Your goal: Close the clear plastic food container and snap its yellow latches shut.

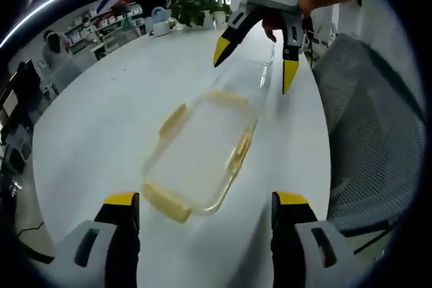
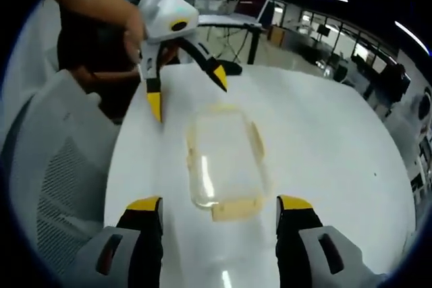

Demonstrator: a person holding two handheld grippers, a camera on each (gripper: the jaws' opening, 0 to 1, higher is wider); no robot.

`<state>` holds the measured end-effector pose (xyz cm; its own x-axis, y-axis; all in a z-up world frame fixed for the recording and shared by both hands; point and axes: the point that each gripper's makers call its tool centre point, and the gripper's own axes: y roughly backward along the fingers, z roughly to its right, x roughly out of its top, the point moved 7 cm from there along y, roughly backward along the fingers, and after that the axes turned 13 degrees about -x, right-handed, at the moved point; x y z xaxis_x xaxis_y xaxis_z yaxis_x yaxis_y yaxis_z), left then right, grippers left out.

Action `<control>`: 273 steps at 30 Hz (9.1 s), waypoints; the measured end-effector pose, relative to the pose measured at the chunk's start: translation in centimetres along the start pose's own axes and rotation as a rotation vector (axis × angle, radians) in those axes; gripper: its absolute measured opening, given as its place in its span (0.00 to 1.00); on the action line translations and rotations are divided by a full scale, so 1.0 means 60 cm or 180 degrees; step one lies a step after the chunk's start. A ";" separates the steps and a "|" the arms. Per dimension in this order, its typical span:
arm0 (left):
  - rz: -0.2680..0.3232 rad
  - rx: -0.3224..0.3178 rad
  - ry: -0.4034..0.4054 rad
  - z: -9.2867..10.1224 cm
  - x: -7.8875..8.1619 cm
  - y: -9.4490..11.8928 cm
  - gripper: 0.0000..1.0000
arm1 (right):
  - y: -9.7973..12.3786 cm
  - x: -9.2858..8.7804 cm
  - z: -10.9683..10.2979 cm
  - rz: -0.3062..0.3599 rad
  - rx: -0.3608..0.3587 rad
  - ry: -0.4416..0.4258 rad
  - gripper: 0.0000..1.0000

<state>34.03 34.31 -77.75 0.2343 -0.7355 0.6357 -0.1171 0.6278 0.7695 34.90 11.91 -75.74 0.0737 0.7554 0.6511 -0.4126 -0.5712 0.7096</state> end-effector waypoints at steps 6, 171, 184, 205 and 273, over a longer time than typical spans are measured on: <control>-0.0090 -0.0026 -0.0060 -0.009 -0.003 -0.004 0.79 | -0.011 -0.006 0.003 -0.0154 0.0007 0.0038 0.66; -0.0968 -0.0845 -0.0754 -0.062 0.031 -0.012 0.38 | -0.038 -0.026 0.035 -0.0615 0.0362 0.0482 0.37; -0.0946 -0.0762 -0.0691 -0.042 0.056 0.009 0.38 | -0.007 -0.011 0.044 -0.0562 0.0372 0.0584 0.37; -0.0834 -0.0613 -0.0550 -0.012 0.094 0.006 0.38 | 0.037 -0.015 0.066 -0.0552 0.0409 0.0813 0.38; -0.0651 -0.0472 -0.0289 0.059 0.286 -0.129 0.38 | 0.188 -0.176 0.178 -0.0543 0.0596 0.1038 0.37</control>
<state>35.52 15.95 -72.58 0.1503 -0.8665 0.4760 0.0681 0.4894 0.8694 39.19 -5.93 -71.71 -0.1772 0.8892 0.4218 -0.2446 -0.4549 0.8563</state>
